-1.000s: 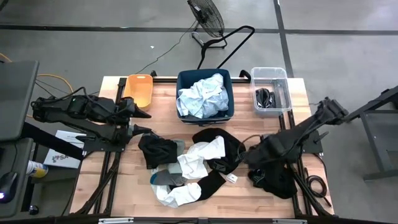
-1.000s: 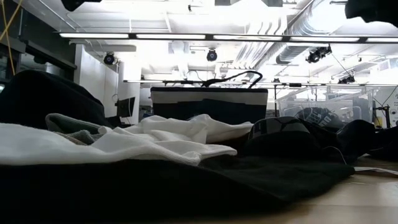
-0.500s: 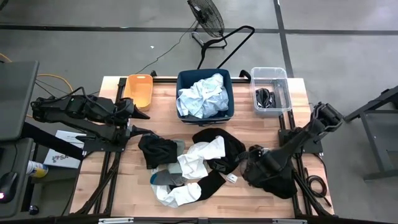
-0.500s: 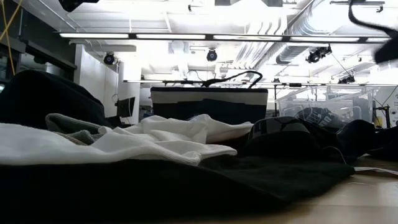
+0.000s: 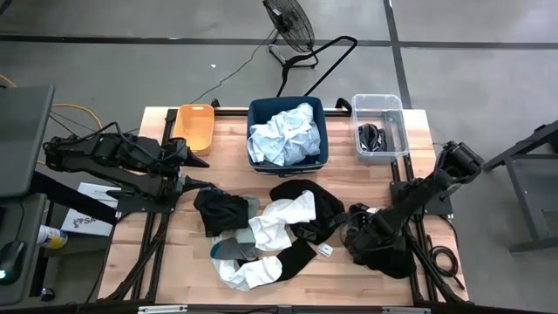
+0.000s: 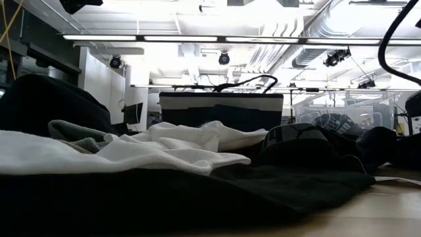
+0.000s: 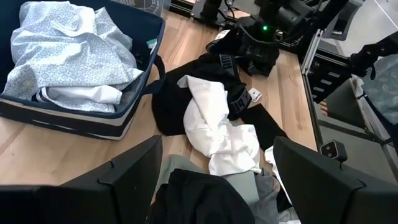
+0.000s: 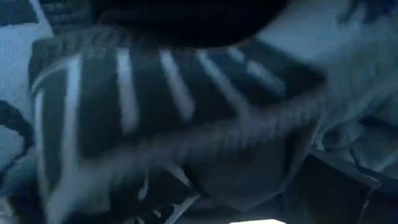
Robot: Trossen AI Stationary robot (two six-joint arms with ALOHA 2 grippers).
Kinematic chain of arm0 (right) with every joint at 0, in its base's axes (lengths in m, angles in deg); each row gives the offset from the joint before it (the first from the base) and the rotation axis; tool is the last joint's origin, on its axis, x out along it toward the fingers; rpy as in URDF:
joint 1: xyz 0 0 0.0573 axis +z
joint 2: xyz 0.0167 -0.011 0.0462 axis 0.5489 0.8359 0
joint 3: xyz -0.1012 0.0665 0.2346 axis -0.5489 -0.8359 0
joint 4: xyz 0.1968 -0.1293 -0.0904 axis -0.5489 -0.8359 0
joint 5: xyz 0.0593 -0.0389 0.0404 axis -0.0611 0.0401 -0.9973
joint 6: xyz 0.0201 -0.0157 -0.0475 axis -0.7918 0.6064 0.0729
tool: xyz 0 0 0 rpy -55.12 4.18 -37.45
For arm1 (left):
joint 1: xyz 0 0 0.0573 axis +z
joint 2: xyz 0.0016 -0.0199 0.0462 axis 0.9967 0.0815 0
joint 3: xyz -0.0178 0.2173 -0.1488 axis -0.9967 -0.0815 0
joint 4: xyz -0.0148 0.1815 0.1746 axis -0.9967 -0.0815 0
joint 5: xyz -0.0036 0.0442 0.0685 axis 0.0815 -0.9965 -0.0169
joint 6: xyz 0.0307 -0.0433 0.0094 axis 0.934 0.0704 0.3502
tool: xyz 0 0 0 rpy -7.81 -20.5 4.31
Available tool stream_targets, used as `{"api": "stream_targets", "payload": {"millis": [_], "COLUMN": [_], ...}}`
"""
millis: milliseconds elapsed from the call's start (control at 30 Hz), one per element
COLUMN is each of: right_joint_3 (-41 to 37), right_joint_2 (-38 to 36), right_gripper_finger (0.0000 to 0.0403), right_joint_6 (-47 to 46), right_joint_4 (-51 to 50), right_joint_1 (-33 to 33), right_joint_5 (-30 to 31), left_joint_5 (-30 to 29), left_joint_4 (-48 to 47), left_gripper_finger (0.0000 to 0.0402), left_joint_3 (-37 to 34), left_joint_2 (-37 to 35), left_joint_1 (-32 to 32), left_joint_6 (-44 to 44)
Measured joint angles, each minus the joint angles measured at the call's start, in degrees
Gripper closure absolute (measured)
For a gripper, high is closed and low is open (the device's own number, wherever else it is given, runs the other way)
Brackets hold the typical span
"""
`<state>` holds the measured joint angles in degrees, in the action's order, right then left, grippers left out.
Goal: Pick & Place Cloths
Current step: Put the black boxers into the transparent bin
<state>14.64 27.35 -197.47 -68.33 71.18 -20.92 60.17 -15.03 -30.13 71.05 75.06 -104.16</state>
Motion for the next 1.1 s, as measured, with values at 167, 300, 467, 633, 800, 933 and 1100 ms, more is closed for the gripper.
{"api": "stream_targets", "payload": {"millis": [167,300,467,633,800,933,1100], "right_joint_3": [-2.1,-2.2,-2.3,-2.4,-0.1,4.6,12.4], "right_joint_2": [0.0,0.1,0.2,-0.1,-3.1,-7.5,-12.6], "right_gripper_finger": [0.0100,0.0169,0.0289,0.0385,0.0391,0.0391,0.0392], "right_joint_6": [1.0,2.1,4.7,7.6,9.1,11.6,18.7], "right_joint_4": [4.5,5.4,7.3,9.0,8.7,4.4,-3.1], "right_joint_1": [-0.1,-0.1,0.0,0.0,0.0,0.0,0.0], "right_joint_5": [1.5,3.4,4.3,4.5,9.8,16.3,24.0], "left_joint_5": [0.0,0.0,-0.1,-0.1,-0.1,-0.1,-0.1], "left_joint_4": [0.0,0.0,0.0,0.0,0.1,0.5,0.5], "left_gripper_finger": [0.0103,0.0103,0.0103,0.0103,0.0103,0.0103,0.0103], "left_joint_3": [0.0,0.0,0.0,0.0,0.0,0.0,0.0], "left_joint_2": [0.0,0.0,0.0,0.0,0.0,0.0,0.0], "left_joint_1": [0.0,0.1,0.1,0.1,0.1,0.1,0.1], "left_joint_6": [0.0,0.0,0.0,0.0,0.0,0.0,0.0]}}
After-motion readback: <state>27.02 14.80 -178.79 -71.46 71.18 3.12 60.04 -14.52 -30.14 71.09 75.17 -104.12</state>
